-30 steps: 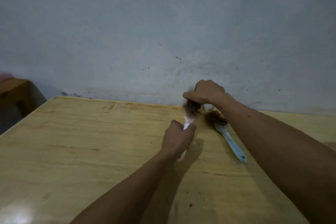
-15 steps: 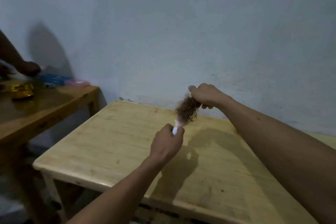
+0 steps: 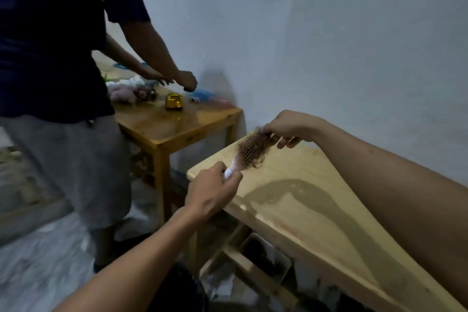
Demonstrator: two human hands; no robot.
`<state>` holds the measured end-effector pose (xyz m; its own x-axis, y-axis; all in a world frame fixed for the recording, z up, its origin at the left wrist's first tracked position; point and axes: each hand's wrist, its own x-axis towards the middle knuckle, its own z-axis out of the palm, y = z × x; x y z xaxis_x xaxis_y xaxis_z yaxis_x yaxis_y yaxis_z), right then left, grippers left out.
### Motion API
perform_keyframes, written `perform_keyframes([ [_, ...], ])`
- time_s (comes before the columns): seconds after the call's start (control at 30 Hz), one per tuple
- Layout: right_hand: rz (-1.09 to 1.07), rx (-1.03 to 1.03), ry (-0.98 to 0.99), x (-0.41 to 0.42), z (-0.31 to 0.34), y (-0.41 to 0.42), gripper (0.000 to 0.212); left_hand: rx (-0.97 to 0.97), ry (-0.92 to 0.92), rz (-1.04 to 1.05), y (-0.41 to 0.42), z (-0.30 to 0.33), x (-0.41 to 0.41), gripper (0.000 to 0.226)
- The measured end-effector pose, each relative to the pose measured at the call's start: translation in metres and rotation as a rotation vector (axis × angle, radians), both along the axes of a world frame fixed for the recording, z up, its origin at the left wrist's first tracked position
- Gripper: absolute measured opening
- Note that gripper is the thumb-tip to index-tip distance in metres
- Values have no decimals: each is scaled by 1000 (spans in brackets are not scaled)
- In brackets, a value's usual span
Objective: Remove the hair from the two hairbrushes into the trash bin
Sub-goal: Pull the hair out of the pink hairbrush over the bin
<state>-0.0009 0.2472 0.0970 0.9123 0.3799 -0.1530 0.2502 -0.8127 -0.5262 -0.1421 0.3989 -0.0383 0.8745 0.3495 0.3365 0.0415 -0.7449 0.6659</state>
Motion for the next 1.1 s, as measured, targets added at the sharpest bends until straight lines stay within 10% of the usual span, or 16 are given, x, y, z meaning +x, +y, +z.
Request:
perform_keyframes([
  [0.73, 733, -340, 262, -107, -135, 165, 10, 504, 95, 99, 143, -136, -205, 24],
  [1.1, 471, -99, 344, -122, -238, 166, 18, 408, 356, 204, 158, -183, -235, 60],
])
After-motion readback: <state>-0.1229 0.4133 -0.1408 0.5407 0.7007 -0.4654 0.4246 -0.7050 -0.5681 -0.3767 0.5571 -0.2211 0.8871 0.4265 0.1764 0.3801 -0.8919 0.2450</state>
